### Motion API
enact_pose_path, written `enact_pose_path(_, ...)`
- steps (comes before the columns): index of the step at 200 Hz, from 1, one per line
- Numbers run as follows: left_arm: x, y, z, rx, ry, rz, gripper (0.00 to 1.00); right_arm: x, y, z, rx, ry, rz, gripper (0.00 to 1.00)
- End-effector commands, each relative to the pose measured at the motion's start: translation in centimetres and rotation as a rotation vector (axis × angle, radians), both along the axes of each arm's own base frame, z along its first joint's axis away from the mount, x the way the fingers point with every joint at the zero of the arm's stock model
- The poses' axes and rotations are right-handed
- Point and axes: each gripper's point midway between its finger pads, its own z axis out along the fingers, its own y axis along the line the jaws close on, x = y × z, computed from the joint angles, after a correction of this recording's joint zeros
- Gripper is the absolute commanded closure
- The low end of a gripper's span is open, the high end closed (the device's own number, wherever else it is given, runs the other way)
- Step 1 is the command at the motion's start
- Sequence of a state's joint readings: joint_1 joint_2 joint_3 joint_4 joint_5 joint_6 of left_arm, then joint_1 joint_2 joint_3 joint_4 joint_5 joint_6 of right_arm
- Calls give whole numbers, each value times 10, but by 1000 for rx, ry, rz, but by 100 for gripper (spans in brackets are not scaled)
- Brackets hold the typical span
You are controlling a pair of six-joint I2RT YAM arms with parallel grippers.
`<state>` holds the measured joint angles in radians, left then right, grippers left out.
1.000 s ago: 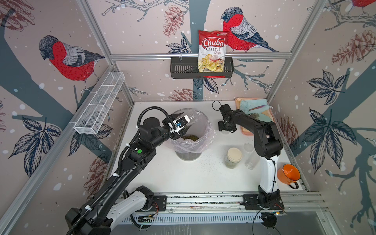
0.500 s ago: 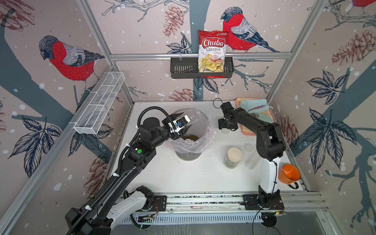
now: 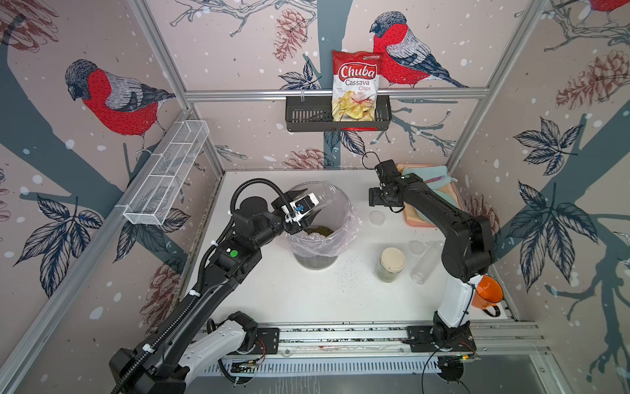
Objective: Empty moldy mung beans from jars
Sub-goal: Place the lid at the center of the board, then pour the moldy mung beans from the jar into the trash bin.
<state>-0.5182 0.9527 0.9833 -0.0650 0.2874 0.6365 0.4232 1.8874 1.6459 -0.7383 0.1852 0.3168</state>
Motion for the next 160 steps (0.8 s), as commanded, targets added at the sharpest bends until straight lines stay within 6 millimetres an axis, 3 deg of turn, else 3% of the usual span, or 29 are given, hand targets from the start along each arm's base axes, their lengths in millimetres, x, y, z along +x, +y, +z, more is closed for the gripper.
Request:
enact_pose_path(1,0,-1,18,-31,-67,-2,100,-1,-9,25,-4,-54,-38,17)
enact_pose_path(72,4,1,21,-36,-77,19,100,-10,-10,101,91,-232,-37,18)
enact_pose_path(140,8,9,23,-17,-97,72,100,-34,-5,163,226,-439,29,17)
enact_pose_path(144,7,11,36,-29,-121,75,100,-35,-5,167,233,-452,33,17)
enact_pose_path(160,7,14,41,-24,-138,95,100,-41,-6,179,251,-494,44,17)
